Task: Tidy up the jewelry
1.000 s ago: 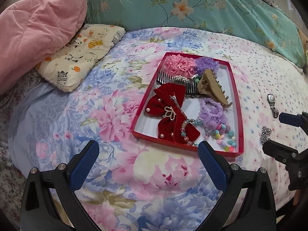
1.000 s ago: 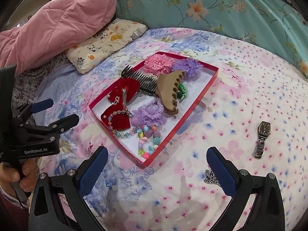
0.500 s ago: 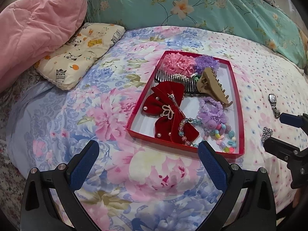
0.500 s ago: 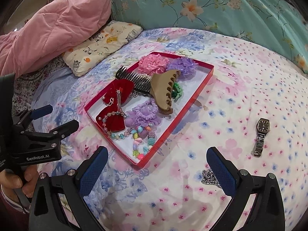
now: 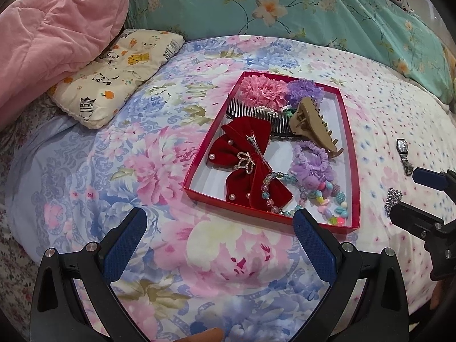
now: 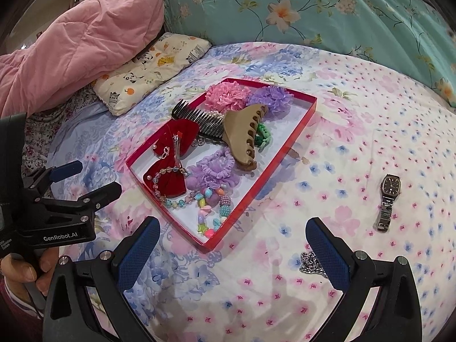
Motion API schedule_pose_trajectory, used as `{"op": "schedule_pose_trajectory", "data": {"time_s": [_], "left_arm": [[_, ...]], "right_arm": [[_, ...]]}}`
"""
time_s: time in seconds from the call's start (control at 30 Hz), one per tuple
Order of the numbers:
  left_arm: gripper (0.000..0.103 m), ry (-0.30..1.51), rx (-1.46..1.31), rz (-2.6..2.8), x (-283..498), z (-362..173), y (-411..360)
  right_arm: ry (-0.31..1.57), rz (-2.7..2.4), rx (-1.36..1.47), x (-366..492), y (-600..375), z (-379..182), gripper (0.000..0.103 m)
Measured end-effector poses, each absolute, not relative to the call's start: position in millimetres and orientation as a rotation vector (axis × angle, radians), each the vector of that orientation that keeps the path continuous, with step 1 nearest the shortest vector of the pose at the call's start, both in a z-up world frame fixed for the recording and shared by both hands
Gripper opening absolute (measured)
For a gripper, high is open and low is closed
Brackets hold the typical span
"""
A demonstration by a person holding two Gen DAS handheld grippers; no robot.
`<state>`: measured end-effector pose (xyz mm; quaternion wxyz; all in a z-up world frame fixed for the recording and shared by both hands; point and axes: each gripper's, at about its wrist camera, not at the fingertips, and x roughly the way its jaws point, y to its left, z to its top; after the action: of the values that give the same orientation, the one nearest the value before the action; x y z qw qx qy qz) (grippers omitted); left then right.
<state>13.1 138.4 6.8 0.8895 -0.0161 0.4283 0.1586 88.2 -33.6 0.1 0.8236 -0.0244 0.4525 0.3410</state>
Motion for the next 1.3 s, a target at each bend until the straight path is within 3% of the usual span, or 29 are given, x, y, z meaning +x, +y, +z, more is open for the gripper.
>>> {"op": "schedule_pose_trajectory", "data": {"time_s": [1.3], "left_arm": [[0.103,0.88,-0.064,0.337,11.4,9.3,141.5]], "right_arm": [[0.943,0.731,-0.045,85.9,-31.4,2.4,0.103]]}}
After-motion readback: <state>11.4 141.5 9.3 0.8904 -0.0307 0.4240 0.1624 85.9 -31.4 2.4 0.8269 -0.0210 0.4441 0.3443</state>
